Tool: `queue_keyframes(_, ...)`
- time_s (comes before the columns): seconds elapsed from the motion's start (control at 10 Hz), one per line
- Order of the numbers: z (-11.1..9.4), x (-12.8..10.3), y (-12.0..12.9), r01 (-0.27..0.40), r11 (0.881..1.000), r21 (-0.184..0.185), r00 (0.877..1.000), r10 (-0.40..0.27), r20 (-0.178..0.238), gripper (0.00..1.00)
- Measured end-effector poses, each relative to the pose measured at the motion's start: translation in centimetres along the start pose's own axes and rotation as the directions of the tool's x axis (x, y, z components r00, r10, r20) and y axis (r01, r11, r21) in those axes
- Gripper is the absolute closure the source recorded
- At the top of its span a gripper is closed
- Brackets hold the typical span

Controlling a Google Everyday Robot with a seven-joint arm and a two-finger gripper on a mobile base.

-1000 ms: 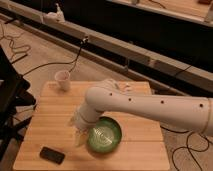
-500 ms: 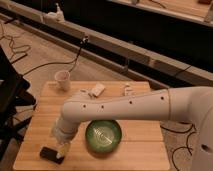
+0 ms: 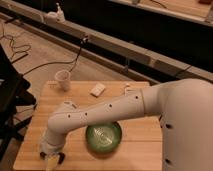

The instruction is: Place the eraser on the white sponge

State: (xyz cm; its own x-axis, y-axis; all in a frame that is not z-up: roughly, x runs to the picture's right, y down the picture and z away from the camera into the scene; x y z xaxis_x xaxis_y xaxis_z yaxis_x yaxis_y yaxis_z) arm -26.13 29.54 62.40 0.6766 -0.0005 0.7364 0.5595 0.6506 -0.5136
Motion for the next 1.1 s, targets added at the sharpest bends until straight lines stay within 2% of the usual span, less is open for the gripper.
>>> queue_keyframes(0.3, 0.0, 0.2, 0.0, -0.005, 1.0, 0.001, 1.0, 0.005, -0.009, 0.37)
queue_keyframes(0.6, 0.6, 2.8, -0.1, -0.097, 0.995, 0.02, 0.995, 0.097, -0.023, 0.37)
queue_keyframes(0.8, 1.3, 5.0, -0.1, -0.192, 0.98, 0.047, 0.981, 0.193, -0.012, 0.37)
queue_keyframes(1.0, 1.5, 6.3, -0.3, -0.249, 0.966, 0.07, 0.968, 0.249, 0.002, 0.37)
queue_keyframes(1.1, 1.8, 7.3, -0.4, -0.29, 0.953, 0.087, 0.957, 0.289, 0.017, 0.37)
